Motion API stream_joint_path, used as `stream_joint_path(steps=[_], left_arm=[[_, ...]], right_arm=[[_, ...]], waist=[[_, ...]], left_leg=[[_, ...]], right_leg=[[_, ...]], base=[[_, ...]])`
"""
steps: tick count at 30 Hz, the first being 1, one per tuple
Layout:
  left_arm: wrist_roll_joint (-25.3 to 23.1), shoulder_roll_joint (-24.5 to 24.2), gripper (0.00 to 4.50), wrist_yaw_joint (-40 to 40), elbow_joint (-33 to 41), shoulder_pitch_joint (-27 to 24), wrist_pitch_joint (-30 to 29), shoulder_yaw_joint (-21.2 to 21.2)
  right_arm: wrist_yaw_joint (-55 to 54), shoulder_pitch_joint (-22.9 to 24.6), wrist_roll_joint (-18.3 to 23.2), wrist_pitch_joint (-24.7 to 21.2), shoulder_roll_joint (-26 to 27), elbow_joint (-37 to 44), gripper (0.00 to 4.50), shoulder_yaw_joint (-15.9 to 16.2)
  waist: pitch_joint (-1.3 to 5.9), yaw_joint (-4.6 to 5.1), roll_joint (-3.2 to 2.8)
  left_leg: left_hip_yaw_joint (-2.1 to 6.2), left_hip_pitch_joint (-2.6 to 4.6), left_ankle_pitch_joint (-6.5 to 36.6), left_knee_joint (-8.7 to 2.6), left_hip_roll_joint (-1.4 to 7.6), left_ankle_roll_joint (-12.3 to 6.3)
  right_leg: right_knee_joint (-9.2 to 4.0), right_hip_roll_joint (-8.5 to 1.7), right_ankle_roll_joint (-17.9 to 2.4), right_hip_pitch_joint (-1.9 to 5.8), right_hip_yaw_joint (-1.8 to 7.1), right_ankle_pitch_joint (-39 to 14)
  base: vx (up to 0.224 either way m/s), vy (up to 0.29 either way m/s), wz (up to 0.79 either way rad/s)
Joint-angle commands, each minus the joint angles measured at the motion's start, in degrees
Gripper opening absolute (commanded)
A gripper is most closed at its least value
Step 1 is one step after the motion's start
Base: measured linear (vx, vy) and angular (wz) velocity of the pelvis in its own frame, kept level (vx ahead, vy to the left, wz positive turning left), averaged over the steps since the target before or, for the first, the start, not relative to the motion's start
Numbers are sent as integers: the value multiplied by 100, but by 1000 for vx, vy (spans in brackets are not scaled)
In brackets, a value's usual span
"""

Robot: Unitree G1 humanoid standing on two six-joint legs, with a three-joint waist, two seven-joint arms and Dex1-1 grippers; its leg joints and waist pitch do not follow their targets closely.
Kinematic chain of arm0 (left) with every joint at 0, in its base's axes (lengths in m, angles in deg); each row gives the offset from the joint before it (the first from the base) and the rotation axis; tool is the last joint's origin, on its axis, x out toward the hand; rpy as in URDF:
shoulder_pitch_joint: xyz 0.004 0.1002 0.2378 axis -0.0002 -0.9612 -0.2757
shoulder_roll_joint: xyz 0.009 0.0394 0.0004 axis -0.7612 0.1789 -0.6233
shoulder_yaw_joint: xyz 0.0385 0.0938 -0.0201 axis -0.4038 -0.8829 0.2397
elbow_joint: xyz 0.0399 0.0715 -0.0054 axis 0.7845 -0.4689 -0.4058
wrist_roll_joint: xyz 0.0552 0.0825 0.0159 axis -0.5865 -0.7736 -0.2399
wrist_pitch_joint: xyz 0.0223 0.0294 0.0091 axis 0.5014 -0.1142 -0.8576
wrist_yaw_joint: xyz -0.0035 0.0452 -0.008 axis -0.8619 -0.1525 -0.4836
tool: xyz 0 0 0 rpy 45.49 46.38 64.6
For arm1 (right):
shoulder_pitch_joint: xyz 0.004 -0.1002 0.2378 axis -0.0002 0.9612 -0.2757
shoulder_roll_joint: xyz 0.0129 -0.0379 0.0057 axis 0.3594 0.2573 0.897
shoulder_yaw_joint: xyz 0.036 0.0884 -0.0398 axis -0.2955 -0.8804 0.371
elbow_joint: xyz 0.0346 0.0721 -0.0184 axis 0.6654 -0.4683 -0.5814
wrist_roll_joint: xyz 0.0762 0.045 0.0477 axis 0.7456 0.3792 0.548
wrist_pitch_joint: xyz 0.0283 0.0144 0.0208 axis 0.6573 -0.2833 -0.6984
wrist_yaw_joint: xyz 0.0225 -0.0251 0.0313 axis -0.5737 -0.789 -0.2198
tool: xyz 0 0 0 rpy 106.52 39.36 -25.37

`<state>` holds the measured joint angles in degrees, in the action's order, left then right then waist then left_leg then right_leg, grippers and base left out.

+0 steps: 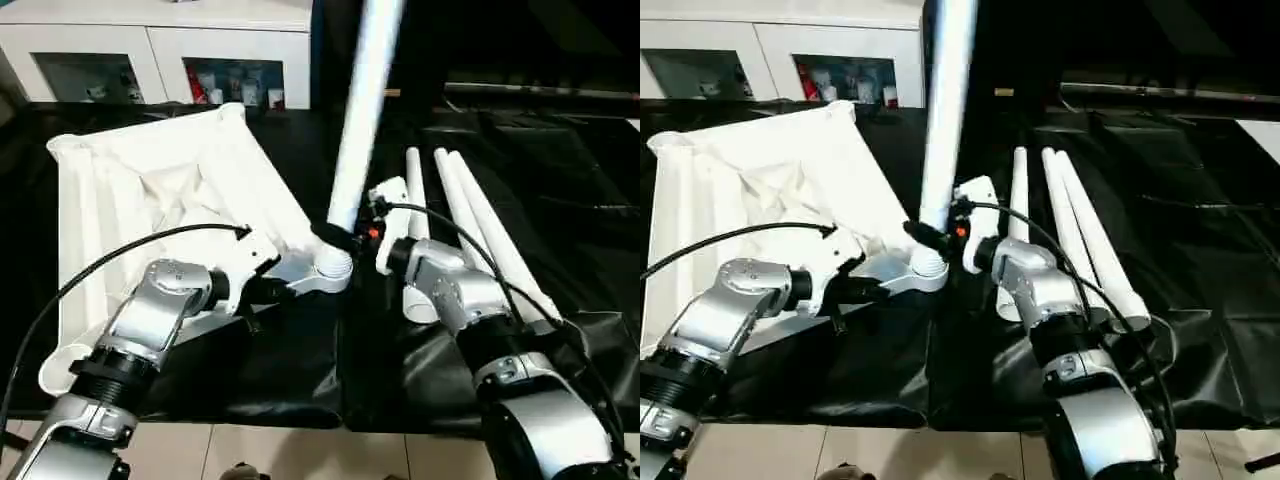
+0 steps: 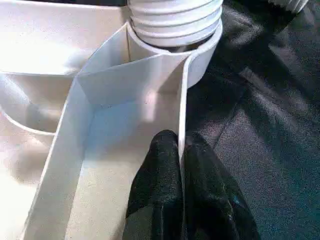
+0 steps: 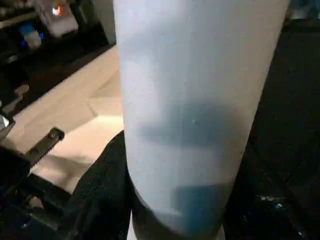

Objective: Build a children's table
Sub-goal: Pick table leg

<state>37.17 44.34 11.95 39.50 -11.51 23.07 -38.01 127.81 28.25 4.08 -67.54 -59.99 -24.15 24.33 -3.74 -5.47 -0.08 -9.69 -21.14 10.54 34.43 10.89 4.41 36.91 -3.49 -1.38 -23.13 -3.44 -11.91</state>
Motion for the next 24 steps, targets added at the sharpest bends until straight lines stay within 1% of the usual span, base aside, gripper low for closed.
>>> stream_joint_path(steps=[1,2,3,4,5,6,8,9,10,11,12,13,14,16,17,18,21,22,23,24], left_arm=[[376,159,0,-63,-4,59,100,297],[365,156,0,-60,-15,69,105,295],[359,154,0,-63,-27,77,109,295],[352,150,0,-70,-51,96,119,295],[352,150,0,-70,-51,96,119,295],[342,150,0,-87,-86,120,141,295],[334,153,0,-106,-121,143,164,296],[332,153,0,-112,-143,161,175,296],[327,155,0,-122,-167,180,188,297],[327,155,0,-122,-167,180,188,297],[310,156,0,-143,-205,215,209,295],[295,151,0,-148,-228,235,224,291],[284,150,0,-148,-247,251,235,288],[253,125,0,-131,-269,266,265,269],[253,125,0,-131,-269,266,265,269],[237,93,0,-110,-262,258,277,257],[230,64,0,-90,-234,235,280,245],[229,47,0,-76,-212,216,282,240],[229,44,0,-74,-209,213,283,239],[228,28,0,-58,-200,198,295,232]], right_arm=[[-90,222,-18,4,-10,-302,190,-74],[-92,291,-6,84,7,-308,190,-102],[-108,355,3,152,23,-306,190,-125],[-130,499,30,276,57,-259,190,-164],[-130,499,30,276,57,-259,190,-164],[-157,627,26,427,87,-210,190,-182],[-173,703,6,564,110,-204,190,-198],[-186,784,-40,680,124,-153,190,-174],[-188,841,-103,791,132,-120,190,-140],[-188,841,-103,791,132,-120,190,-140],[-205,975,-302,1023,126,-20,190,26],[-223,1034,-396,1108,140,30,190,119],[-234,1066,-444,1155,152,57,190,170],[-234,1100,-562,1234,161,93,189,290],[-234,1100,-562,1234,161,93,189,290],[-157,1097,-728,1294,144,106,189,480],[-28,1071,-867,1278,114,104,189,671],[82,1038,-894,1199,93,104,189,753],[101,1032,-896,1184,90,104,189,765],[232,984,-924,1080,59,91,189,841]], waist=[[432,-37,52],[437,-41,23],[432,-40,36],[437,-55,-33],[440,-49,-15],[438,-54,-5],[441,-66,-21],[443,-65,-17],[439,-75,-53],[440,-72,-42],[439,-85,-53],[441,-92,-49],[438,-97,-40],[431,-97,-46],[427,-98,-52],[420,-92,-50],[421,-78,-42],[422,-77,-38],[421,-70,-4],[419,-65,-3]], left_leg=[[41,15,538,-374,205,-309],[46,21,561,-376,208,-301],[47,18,578,-380,208,-294],[57,21,577,-375,207,-280],[44,26,572,-373,208,-289],[50,28,633,-382,209,-293],[55,29,671,-387,212,-272],[55,30,681,-387,209,-272],[55,33,724,-385,208,-263],[56,30,731,-388,211,-261],[64,27,745,-394,210,-259],[60,27,743,-393,213,-256],[59,22,746,-394,203,-247],[64,30,833,-408,203,-230],[66,32,880,-408,208,-220],[73,35,981,-425,211,-180],[74,24,948,-424,208,-187],[73,26,941,-423,208,-194],[68,25,931,-424,207,-210],[67,20,914,-421,206,-238]], right_leg=[[-433,-496,-1267,335,297,-514],[-439,-499,-1293,330,293,-529],[-435,-491,-1301,334,291,-525],[-425,-496,-1308,329,290,-512],[-440,-488,-1300,322,293,-468],[-443,-490,-1316,332,291,-479],[-446,-490,-1299,331,289,-529],[-444,-487,-1305,331,288,-533],[-455,-491,-1301,320,290,-584],[-457,-492,-1294,325,291,-591],[-456,-486,-1283,324,286,-619],[-461,-489,-1268,320,287,-620],[-461,-485,-1247,323,289,-629],[-480,-490,-1211,322,290,-791],[-490,-497,-1203,315,293,-868],[-505,-493,-1159,314,292,-1052],[-499,-491,-1151,319,299,-1001],[-500,-490,-1153,316,299,-988],[-499,-482,-1149,319,296,-974],[-501,-487,-1158,317,297,-972]], base=[[0,0,0],[0,0,0],[0,0,0],[0,0,0],[0,0,0],[0,0,0],[0,0,0],[0,0,0],[0,0,0],[0,0,0],[0,0,0],[0,0,0],[0,0,0],[0,0,0],[0,0,0],[0,0,0],[0,0,0],[0,0,0],[0,0,0],[0,0,0]])
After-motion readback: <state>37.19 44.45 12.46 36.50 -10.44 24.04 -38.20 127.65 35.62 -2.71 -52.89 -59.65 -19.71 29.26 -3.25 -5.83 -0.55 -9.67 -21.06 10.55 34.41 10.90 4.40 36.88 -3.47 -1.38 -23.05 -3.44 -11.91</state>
